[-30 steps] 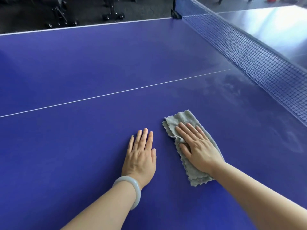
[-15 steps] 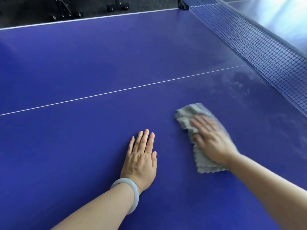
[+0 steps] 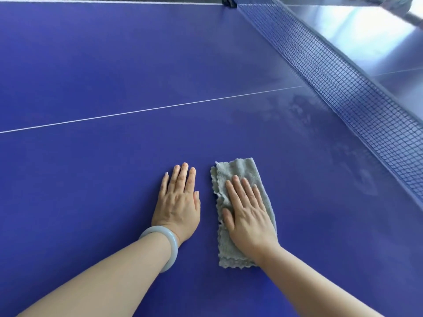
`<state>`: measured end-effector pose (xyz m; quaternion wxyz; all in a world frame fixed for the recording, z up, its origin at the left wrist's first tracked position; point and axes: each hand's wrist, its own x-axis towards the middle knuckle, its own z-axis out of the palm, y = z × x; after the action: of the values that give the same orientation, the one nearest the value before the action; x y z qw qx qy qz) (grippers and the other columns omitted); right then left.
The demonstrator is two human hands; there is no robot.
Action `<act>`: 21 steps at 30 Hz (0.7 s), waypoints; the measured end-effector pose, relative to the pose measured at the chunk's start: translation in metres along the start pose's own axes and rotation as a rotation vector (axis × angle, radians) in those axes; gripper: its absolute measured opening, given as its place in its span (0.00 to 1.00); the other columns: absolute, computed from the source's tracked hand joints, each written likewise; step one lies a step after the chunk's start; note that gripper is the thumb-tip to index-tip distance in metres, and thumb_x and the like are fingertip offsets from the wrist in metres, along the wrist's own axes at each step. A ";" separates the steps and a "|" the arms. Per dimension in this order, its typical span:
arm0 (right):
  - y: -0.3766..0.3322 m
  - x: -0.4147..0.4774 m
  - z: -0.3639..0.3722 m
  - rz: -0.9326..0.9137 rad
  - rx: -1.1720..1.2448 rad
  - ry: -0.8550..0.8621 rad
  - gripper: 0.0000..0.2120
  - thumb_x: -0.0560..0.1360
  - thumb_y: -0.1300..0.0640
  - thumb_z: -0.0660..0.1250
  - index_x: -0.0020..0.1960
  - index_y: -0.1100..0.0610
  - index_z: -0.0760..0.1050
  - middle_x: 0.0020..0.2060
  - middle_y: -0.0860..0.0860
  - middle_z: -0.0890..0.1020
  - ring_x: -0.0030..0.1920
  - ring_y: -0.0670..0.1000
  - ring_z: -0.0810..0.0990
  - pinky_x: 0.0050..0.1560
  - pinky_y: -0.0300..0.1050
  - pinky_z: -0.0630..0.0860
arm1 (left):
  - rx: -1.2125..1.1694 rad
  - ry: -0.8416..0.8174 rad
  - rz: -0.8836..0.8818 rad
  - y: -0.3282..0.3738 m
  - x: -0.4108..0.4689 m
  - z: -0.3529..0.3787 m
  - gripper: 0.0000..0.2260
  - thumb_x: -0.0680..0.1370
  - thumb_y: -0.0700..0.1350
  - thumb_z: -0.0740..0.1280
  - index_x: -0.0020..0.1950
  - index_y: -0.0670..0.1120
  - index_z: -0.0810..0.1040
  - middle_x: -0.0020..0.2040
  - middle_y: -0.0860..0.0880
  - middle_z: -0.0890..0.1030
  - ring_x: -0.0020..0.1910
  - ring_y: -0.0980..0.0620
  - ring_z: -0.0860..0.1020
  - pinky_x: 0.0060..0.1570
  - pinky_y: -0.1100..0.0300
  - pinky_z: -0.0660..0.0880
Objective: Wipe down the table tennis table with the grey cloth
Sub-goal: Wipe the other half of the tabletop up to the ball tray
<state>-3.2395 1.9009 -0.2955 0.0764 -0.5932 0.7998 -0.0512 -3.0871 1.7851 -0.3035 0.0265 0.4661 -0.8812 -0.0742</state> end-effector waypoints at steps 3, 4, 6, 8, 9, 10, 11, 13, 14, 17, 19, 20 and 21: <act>-0.001 0.004 -0.003 0.016 0.016 -0.005 0.30 0.82 0.44 0.48 0.81 0.48 0.42 0.79 0.43 0.39 0.78 0.44 0.32 0.77 0.45 0.33 | -0.003 -0.012 0.000 0.002 -0.001 -0.002 0.27 0.83 0.51 0.44 0.82 0.45 0.46 0.82 0.46 0.47 0.80 0.48 0.45 0.78 0.48 0.44; -0.002 0.005 -0.003 0.017 0.024 -0.014 0.31 0.82 0.43 0.48 0.81 0.47 0.42 0.79 0.42 0.39 0.78 0.43 0.32 0.77 0.45 0.33 | -0.004 -0.019 -0.006 0.003 -0.002 -0.004 0.27 0.83 0.51 0.46 0.82 0.45 0.48 0.82 0.46 0.49 0.80 0.47 0.47 0.78 0.48 0.44; -0.002 0.011 -0.004 0.026 0.032 -0.018 0.30 0.82 0.43 0.47 0.81 0.45 0.42 0.79 0.41 0.40 0.77 0.42 0.32 0.77 0.45 0.33 | 0.008 -0.033 -0.005 0.006 -0.002 -0.009 0.27 0.83 0.49 0.48 0.81 0.44 0.50 0.80 0.45 0.55 0.79 0.46 0.54 0.78 0.49 0.47; 0.002 0.027 -0.005 0.086 0.066 -0.004 0.30 0.82 0.43 0.47 0.81 0.44 0.42 0.79 0.41 0.40 0.77 0.42 0.32 0.77 0.45 0.33 | 0.026 -0.057 0.024 0.015 0.005 -0.014 0.27 0.82 0.47 0.51 0.81 0.43 0.51 0.77 0.44 0.60 0.75 0.45 0.59 0.76 0.52 0.52; 0.004 0.038 -0.006 0.144 0.094 0.008 0.29 0.82 0.44 0.47 0.81 0.45 0.42 0.79 0.41 0.40 0.78 0.42 0.33 0.78 0.46 0.33 | 0.022 -0.051 0.046 0.021 0.011 -0.015 0.28 0.81 0.45 0.52 0.80 0.43 0.52 0.76 0.44 0.61 0.74 0.45 0.61 0.75 0.53 0.53; 0.006 0.051 -0.007 0.210 0.123 0.020 0.29 0.83 0.44 0.47 0.81 0.45 0.42 0.80 0.42 0.40 0.78 0.43 0.33 0.78 0.47 0.33 | 0.008 -0.046 0.069 0.028 0.019 -0.015 0.28 0.80 0.44 0.53 0.80 0.43 0.52 0.76 0.44 0.61 0.74 0.45 0.60 0.75 0.53 0.52; 0.008 0.062 -0.007 0.271 0.142 0.025 0.29 0.83 0.44 0.46 0.81 0.46 0.42 0.80 0.43 0.40 0.78 0.44 0.34 0.78 0.47 0.33 | -0.006 -0.053 0.092 0.035 0.027 -0.013 0.29 0.80 0.43 0.53 0.80 0.44 0.51 0.77 0.44 0.57 0.76 0.45 0.56 0.76 0.53 0.49; 0.014 0.080 -0.007 0.345 0.150 0.034 0.30 0.82 0.44 0.45 0.81 0.47 0.41 0.80 0.44 0.40 0.79 0.45 0.35 0.77 0.48 0.32 | -0.014 -0.057 0.114 0.045 0.047 -0.008 0.29 0.81 0.42 0.52 0.81 0.44 0.45 0.81 0.44 0.48 0.80 0.45 0.47 0.77 0.52 0.41; 0.017 0.087 -0.006 0.357 0.151 0.037 0.30 0.82 0.44 0.45 0.81 0.47 0.40 0.80 0.45 0.40 0.79 0.46 0.34 0.77 0.48 0.32 | -0.015 -0.046 0.097 0.050 0.058 -0.006 0.29 0.82 0.42 0.51 0.81 0.45 0.43 0.81 0.45 0.44 0.80 0.45 0.44 0.78 0.51 0.39; 0.031 0.106 -0.005 0.293 0.161 0.031 0.31 0.81 0.44 0.46 0.81 0.49 0.41 0.80 0.46 0.40 0.79 0.47 0.34 0.76 0.48 0.29 | -0.029 -0.029 0.007 0.061 0.089 0.000 0.26 0.85 0.49 0.47 0.81 0.47 0.41 0.81 0.47 0.40 0.80 0.47 0.40 0.78 0.49 0.39; 0.045 0.123 -0.010 0.192 0.175 0.030 0.31 0.81 0.44 0.48 0.82 0.49 0.46 0.81 0.46 0.44 0.80 0.48 0.37 0.77 0.48 0.31 | -0.020 -0.024 -0.020 0.066 0.102 0.004 0.26 0.85 0.52 0.45 0.81 0.49 0.41 0.81 0.48 0.40 0.80 0.48 0.39 0.78 0.48 0.39; 0.053 0.133 -0.014 0.139 0.179 0.054 0.30 0.81 0.44 0.50 0.81 0.50 0.51 0.81 0.47 0.49 0.80 0.49 0.41 0.78 0.48 0.35 | -0.010 -0.009 -0.033 0.067 0.106 0.006 0.26 0.84 0.52 0.45 0.81 0.49 0.41 0.82 0.49 0.40 0.80 0.49 0.39 0.78 0.48 0.39; 0.062 0.144 -0.018 0.089 0.178 0.099 0.29 0.80 0.45 0.52 0.79 0.51 0.56 0.80 0.48 0.55 0.80 0.51 0.47 0.79 0.49 0.40 | -0.001 0.006 -0.044 0.067 0.108 0.009 0.26 0.84 0.53 0.44 0.81 0.50 0.42 0.82 0.50 0.41 0.80 0.50 0.40 0.78 0.48 0.39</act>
<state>-3.3419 1.7814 -0.2976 0.0912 -0.5449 0.8203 -0.1479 -3.2036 1.7340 -0.3044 0.0278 0.4855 -0.8707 -0.0737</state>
